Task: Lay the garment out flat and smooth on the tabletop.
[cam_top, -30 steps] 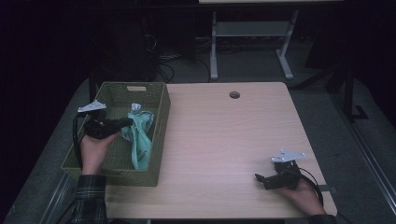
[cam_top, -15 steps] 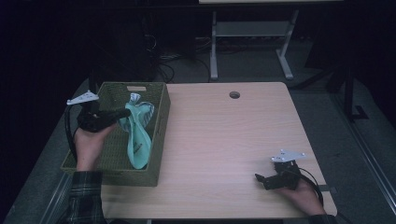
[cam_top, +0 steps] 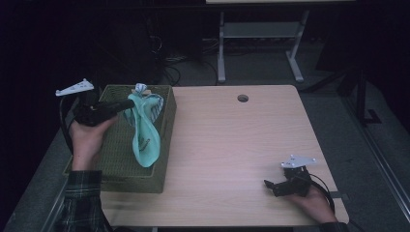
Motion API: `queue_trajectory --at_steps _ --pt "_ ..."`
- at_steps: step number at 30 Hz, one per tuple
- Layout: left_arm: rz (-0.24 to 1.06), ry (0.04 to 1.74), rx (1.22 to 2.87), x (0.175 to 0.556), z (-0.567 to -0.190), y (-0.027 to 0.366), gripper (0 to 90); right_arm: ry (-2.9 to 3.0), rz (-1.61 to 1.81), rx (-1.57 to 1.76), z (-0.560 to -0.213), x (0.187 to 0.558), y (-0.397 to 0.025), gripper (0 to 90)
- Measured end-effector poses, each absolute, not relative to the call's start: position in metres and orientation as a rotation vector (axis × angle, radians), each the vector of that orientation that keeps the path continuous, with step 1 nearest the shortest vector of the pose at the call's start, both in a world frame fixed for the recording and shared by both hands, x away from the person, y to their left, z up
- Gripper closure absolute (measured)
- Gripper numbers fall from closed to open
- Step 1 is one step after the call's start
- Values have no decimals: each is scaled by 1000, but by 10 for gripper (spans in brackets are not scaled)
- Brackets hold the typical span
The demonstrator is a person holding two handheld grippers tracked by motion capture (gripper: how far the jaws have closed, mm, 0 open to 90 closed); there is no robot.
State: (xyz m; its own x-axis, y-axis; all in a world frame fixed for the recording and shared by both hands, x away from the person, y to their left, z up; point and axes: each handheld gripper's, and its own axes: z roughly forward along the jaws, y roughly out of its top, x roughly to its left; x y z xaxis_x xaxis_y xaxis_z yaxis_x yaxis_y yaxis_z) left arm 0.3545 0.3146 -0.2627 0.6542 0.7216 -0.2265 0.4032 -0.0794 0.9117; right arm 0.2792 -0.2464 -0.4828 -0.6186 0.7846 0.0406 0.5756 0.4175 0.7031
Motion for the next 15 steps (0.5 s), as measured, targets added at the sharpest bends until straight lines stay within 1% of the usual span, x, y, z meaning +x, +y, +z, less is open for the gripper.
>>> queue_trajectory --at_steps 8,15 --pt "348 853 1716 352 -242 298 858 2382 1008 1181 -483 279 -246 18" --pt "326 789 1713 354 -229 277 858 2381 1011 1181 -483 279 -246 18"
